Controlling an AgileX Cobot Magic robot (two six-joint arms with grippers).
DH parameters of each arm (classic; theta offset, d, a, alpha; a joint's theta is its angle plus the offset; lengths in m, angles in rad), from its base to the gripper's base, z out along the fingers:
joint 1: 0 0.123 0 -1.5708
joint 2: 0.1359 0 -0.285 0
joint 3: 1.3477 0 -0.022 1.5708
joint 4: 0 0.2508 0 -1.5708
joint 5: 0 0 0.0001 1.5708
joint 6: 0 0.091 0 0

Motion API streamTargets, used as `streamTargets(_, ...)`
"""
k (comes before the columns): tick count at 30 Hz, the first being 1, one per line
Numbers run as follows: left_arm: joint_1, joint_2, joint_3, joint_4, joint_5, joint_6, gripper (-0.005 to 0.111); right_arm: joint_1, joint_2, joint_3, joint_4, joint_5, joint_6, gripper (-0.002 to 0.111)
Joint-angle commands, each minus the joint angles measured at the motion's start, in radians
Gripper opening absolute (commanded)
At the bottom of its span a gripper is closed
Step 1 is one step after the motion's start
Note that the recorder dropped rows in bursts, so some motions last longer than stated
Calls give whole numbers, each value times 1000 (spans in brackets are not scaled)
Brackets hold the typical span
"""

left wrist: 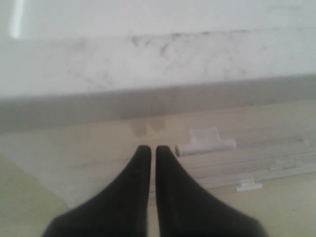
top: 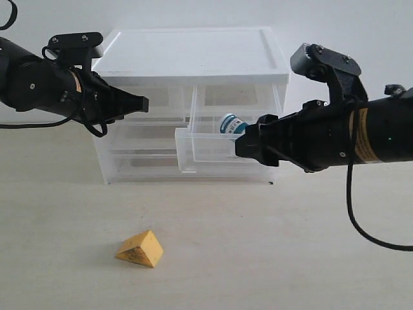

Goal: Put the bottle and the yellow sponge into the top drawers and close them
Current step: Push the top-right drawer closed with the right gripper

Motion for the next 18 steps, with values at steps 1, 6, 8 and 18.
streamTargets(1,3,-3,-7,4,-18,4,4,0,5,3,13,37,-47,61)
streamTargets(6,3,-3,-7,4,-14,4,4,0,79,-26,13,33,-52,61)
streamTargets(8,3,-3,-7,4,-6,4,4,0,129,-60,13,48,-59,61)
streamTargets(18,3,-3,-7,4,-15,13,4,0,186,-163,29,81,-81,61)
